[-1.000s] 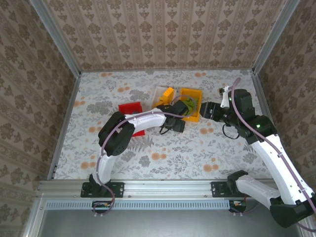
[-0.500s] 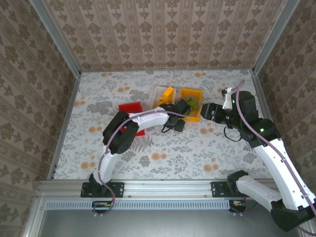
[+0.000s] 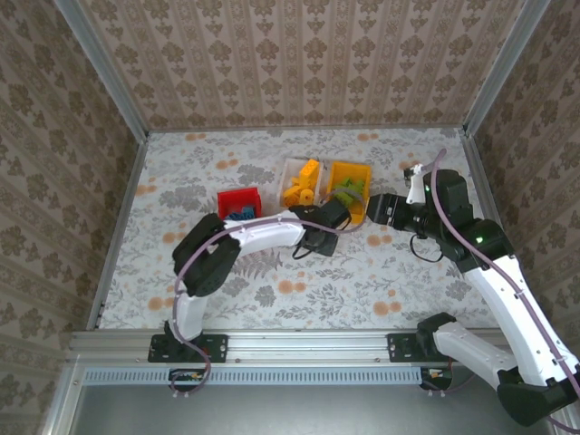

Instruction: Sort the legos into containers by color

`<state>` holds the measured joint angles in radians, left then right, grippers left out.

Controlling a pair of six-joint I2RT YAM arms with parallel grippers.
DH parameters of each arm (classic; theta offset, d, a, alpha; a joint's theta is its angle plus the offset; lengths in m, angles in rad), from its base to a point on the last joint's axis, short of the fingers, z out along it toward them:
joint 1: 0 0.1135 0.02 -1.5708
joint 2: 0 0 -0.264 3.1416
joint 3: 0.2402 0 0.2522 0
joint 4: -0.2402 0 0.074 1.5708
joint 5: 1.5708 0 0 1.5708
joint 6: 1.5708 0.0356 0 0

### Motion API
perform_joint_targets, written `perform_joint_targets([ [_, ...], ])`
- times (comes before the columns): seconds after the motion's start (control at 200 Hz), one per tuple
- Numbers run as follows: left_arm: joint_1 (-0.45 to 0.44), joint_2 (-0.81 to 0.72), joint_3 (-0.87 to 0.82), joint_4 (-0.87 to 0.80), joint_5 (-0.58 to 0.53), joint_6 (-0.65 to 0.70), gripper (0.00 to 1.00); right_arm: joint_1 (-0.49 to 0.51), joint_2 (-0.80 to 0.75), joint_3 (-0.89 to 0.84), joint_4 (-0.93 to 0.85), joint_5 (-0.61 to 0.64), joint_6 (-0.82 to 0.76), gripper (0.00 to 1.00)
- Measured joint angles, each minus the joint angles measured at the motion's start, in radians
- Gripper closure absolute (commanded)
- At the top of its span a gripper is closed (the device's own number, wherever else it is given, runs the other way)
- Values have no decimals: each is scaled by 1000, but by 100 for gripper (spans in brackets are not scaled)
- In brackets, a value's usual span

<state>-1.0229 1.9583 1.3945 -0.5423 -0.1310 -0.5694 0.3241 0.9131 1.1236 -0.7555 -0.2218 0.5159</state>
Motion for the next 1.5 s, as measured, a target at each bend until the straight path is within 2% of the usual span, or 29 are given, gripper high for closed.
perform_joint_targets([
  [0.1,3,-155,-82,-23,-7,-36,61,10,-22,-34,27,-76,-21,34],
  [0.175,39,-279,-129,-47,-13,-54,61,50,-23,-45,43,-102,-33,34],
  [0.275,144,-415,-175,-75,-16,-60,61,155,8,-47,75,-99,-41,34],
  [0.355,260,-475,-194,-102,-20,-53,61,252,50,-48,111,-83,-40,34],
  [0.53,478,-467,-192,-133,-22,-4,61,387,147,-48,193,-24,-29,34],
  [0.725,609,-341,-120,-145,-7,41,61,464,225,-45,276,35,-11,34],
  [0.89,639,-238,-61,-146,-2,60,56,507,267,-43,327,69,0,33],
  [1.1,637,-203,-45,-148,17,75,35,512,277,-31,341,103,12,30],
  [1.36,615,-254,-38,-157,24,67,33,509,277,-24,335,145,11,26],
  [1.415,610,-293,-39,-163,23,61,25,500,274,-23,327,161,7,19],
  [1.44,609,-323,-42,-162,23,54,21,489,270,-22,318,174,8,2],
  [1.465,610,-350,-47,-162,24,55,16,475,265,-21,310,189,17,1],
  [1.48,612,-367,-51,-161,24,43,3,466,261,-21,304,196,12,1],
  [1.5,615,-402,-60,-159,24,46,0,445,253,-21,295,213,14,0],
])
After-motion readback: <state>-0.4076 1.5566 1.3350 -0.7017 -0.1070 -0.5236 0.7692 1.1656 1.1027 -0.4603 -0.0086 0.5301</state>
